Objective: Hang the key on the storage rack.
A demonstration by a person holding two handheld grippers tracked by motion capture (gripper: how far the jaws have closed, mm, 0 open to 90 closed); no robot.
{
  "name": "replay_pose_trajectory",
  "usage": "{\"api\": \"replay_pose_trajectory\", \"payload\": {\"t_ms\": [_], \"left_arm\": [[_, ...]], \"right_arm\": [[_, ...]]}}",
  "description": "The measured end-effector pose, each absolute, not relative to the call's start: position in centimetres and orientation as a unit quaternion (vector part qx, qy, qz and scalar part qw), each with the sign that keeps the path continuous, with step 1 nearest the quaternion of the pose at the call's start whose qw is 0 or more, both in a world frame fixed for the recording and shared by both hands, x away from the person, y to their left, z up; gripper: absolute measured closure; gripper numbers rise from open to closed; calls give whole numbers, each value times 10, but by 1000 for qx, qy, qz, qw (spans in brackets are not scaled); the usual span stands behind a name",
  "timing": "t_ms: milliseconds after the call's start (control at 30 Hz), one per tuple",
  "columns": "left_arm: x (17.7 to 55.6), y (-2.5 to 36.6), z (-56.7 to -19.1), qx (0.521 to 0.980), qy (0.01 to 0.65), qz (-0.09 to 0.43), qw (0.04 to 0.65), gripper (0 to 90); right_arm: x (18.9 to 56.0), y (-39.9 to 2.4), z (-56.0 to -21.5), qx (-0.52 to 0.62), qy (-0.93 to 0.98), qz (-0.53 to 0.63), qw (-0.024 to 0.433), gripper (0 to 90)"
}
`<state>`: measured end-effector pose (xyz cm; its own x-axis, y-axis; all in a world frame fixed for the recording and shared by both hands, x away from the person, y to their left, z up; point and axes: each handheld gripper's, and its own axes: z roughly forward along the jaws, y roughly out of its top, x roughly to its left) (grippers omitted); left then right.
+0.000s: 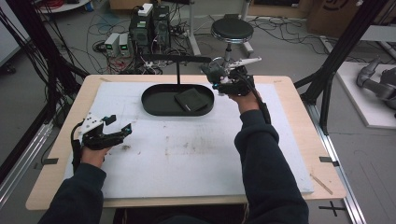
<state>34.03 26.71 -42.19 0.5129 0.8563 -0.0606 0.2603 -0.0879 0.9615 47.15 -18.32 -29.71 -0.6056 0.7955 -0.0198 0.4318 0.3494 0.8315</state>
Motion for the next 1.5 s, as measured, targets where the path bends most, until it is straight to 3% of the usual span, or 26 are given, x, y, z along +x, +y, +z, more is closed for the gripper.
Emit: {"api": "replay_pose_trajectory", "payload": {"t_ms": [967,1167,1500], "left_arm": [[340,267,-422,684,408,277,538,236],[340,267,-422,685,407,277,537,236],[340,267,-422,684,408,276,537,236]], "right_arm": [[501,-184,-299,460,751,410,239,459],[505,-180,-310,453,781,338,264,459],[518,-146,-340,444,807,300,247,461]]}}
